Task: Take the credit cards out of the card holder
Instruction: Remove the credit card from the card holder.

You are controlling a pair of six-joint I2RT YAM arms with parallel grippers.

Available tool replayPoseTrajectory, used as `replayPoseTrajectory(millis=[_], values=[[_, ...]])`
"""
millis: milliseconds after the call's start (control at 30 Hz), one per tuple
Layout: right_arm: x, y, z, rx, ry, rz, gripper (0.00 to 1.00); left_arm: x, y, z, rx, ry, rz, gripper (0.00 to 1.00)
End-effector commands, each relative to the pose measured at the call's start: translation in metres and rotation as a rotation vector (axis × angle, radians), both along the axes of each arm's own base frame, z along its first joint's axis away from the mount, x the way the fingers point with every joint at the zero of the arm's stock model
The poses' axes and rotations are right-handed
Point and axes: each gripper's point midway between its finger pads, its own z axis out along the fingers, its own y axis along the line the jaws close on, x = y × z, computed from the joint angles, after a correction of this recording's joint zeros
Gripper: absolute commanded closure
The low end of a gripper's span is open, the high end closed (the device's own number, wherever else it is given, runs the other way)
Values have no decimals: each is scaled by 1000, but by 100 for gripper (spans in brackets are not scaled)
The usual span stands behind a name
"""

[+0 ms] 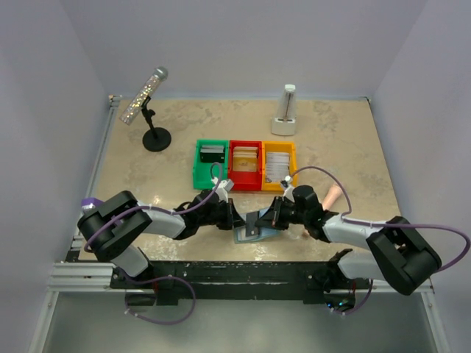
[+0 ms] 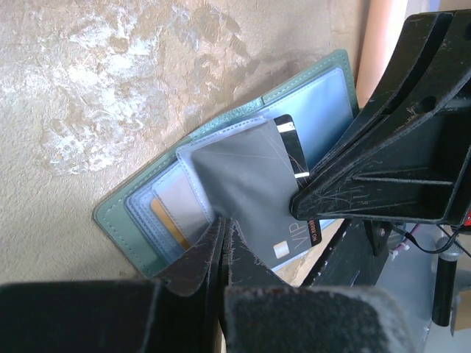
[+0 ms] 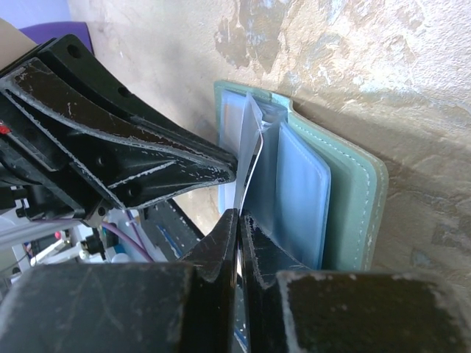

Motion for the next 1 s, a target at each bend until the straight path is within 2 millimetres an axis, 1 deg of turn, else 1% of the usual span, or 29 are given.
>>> replayPoseTrajectory(millis=[0,200,333,500,800,867,967], values=[[0,9,26,91,-73,53,92,-29,61,-74,307,146,54,100],[0,8,25,93,-73,53,92,-28,59,-73,302,148,54,100],[0,6,25,94,-72,47,94,-29,61,-74,307,148,58,100],[0,4,27,94,-76,41,94,-30,64,-77,315,151,64,100],[-1,2,27,95,-80,39,98,-30,64,-76,312,153,67,100],[-1,1,27,97,-78,39,97,-30,64,-76,312,153,67,100],[-1,3,28,107,-73,46,88,-29,63,-76,310,151,66,100]])
